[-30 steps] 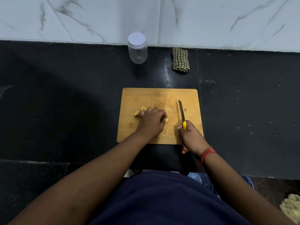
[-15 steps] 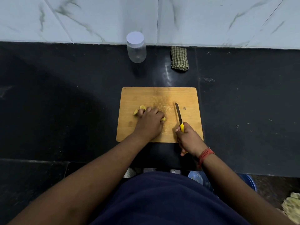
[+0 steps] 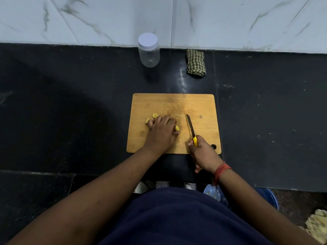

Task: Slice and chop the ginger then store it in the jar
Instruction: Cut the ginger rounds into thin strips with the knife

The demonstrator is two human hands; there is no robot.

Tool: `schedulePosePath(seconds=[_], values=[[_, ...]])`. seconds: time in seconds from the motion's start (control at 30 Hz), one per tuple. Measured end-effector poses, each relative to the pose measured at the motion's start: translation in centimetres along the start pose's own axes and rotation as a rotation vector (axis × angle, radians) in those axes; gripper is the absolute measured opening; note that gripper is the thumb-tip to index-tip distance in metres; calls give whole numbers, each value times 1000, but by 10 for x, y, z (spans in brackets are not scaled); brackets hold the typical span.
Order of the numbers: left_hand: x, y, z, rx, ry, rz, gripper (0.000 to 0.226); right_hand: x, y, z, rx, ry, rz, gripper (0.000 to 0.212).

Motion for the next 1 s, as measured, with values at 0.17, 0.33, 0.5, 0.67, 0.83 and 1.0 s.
schedulePosePath(seconds=[0.17, 0.33, 0.5, 0.67, 0.83, 1.0], values=[[-1, 2, -1, -28, -107, -4, 26, -1, -5, -2, 14, -8, -38, 8], [-2, 4, 4, -33, -126, -5, 15, -2, -7, -1, 19, -13, -42, 11], [-1, 1, 5, -16, -107, -51, 15, -2, -9, 0, 24, -24, -50, 9], [3, 0, 5, -23, -62, -86, 17, -9, -17, -3, 31, -64, -92, 22], [4, -1, 2, -37, 6, -106, 18, -11, -30, -6, 43, -76, -126, 27], [4, -3, 2, -31, 70, -159, 19, -8, -41, -6, 81, -70, -157, 33]])
Point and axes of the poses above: each hand's wrist, its own z-axis towards the middle knuckle, its own y-axis out of the back of the hand, x = y × z, the point moved 10 cm from there along z, towards the middle knuckle, and after that the axes turned 10 degrees about z, right-handed, at the moved point
